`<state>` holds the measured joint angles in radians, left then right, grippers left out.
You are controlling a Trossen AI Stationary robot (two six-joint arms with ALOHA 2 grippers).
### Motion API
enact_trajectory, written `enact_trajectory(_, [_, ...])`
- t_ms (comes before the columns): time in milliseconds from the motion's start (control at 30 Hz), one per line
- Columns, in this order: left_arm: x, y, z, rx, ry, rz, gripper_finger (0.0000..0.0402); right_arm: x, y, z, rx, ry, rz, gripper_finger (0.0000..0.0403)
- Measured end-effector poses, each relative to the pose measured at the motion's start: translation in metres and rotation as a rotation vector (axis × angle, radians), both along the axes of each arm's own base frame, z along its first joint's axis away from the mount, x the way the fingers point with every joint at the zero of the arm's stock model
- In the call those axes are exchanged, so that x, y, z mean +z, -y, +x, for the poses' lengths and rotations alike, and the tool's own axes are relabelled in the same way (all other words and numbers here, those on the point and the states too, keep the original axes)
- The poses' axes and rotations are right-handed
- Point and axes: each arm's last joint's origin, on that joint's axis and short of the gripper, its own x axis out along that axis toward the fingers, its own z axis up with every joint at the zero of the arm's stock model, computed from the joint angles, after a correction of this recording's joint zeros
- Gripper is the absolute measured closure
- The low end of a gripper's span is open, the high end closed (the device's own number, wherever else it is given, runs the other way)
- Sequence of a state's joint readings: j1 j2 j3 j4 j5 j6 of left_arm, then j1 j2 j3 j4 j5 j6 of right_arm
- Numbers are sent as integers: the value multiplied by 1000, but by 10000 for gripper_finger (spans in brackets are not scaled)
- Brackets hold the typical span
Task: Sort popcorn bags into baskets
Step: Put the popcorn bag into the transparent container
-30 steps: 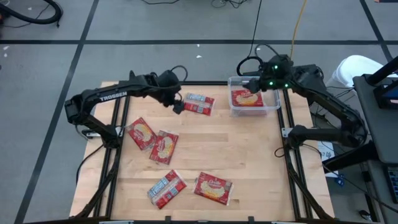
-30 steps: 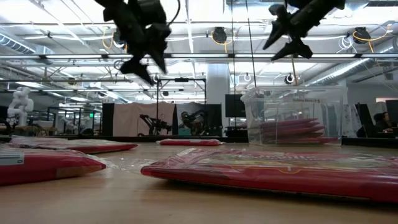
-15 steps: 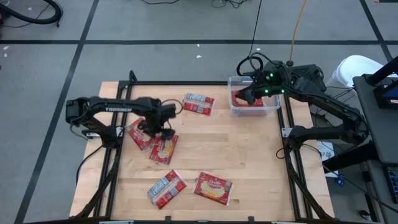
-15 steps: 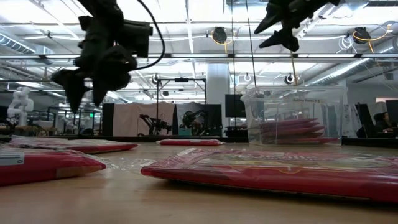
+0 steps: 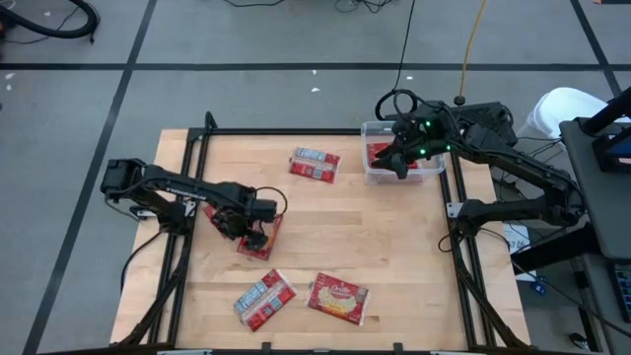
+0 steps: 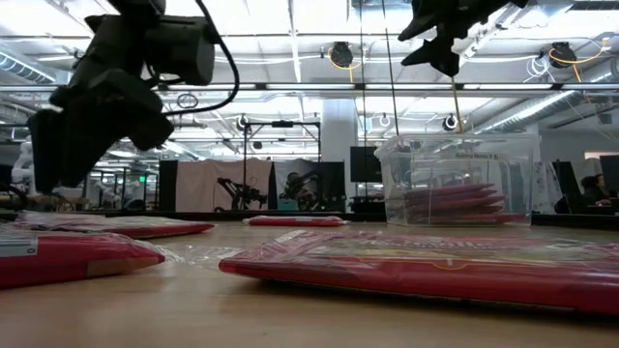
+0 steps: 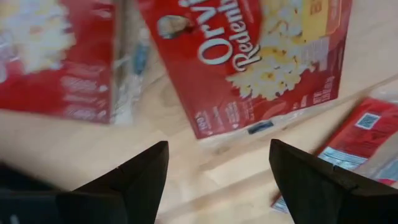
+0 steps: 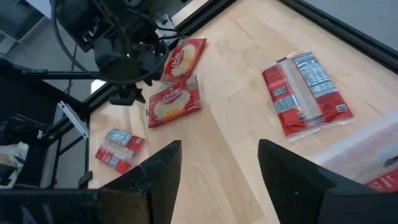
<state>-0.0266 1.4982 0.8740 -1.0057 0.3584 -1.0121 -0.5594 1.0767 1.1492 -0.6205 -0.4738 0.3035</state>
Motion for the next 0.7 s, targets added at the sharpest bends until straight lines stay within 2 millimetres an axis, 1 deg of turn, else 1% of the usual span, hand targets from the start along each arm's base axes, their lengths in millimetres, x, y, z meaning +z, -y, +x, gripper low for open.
enact_trajectory(133, [-15,5,1,-23,82,-19,119,0,0,0,-1,1,3,197])
enact_trajectory(300, [-26,5,-3,-13,97,-12,119,0,0,0,-4,3,7,197])
enact_trajectory(533, [-24,4,-4,-3,77,-34,119,0,0,0,-13,3,22,197])
enact_trajectory(633, [-25,5,-4,-16,83,-6,119,0,0,0,-14,3,23,197])
enact_trajectory(700, [-29,3,-6,-9,89,13,119,0,0,0,-19,3,30,197])
